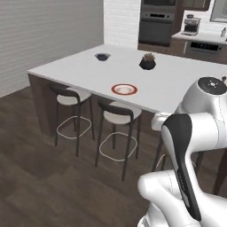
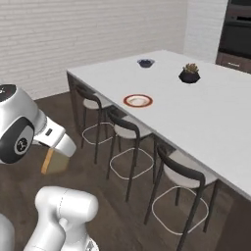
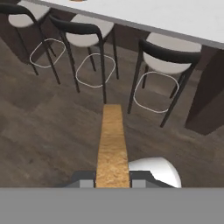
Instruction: Start the toaster. Once the lever pops up, take the bread to the plate on the dining counter.
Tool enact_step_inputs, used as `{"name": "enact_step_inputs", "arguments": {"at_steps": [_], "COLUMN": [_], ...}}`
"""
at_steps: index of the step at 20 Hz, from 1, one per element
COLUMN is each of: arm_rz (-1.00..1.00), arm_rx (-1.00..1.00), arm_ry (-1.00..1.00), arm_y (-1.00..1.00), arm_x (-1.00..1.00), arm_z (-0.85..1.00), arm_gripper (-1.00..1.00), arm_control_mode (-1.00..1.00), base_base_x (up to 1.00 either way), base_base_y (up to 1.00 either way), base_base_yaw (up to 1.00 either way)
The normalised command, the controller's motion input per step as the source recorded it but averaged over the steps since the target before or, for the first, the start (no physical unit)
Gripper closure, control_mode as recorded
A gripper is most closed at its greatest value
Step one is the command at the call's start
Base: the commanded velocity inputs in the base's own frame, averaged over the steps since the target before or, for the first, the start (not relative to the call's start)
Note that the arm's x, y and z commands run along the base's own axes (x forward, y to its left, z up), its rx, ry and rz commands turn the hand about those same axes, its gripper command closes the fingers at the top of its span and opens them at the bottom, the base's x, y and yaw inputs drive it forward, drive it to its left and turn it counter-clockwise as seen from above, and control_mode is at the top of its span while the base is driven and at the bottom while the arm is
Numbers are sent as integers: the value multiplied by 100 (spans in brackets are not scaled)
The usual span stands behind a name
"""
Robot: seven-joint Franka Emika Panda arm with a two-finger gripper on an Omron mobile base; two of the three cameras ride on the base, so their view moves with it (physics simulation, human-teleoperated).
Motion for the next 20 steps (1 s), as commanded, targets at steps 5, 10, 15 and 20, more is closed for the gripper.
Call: {"name": "enact_step_inputs", "arguments": {"at_steps": [5,10,15,20], "arm_rz": [0,0,0,0], "arm_rx": [0,0,0,0], "arm_ry": [0,0,0,0], "arm_y": [0,0,0,0], "arm_x": [0,0,0,0], "arm_z": [0,0,0,0], "arm_gripper": [100,100,100,100], "arm_control_mode": [100,100,100,100], "base_base_x": [3,47,89,84], "base_base_y": [100,85,56,53], "base_base_yaw": [-44,-43,-41,-42]}}
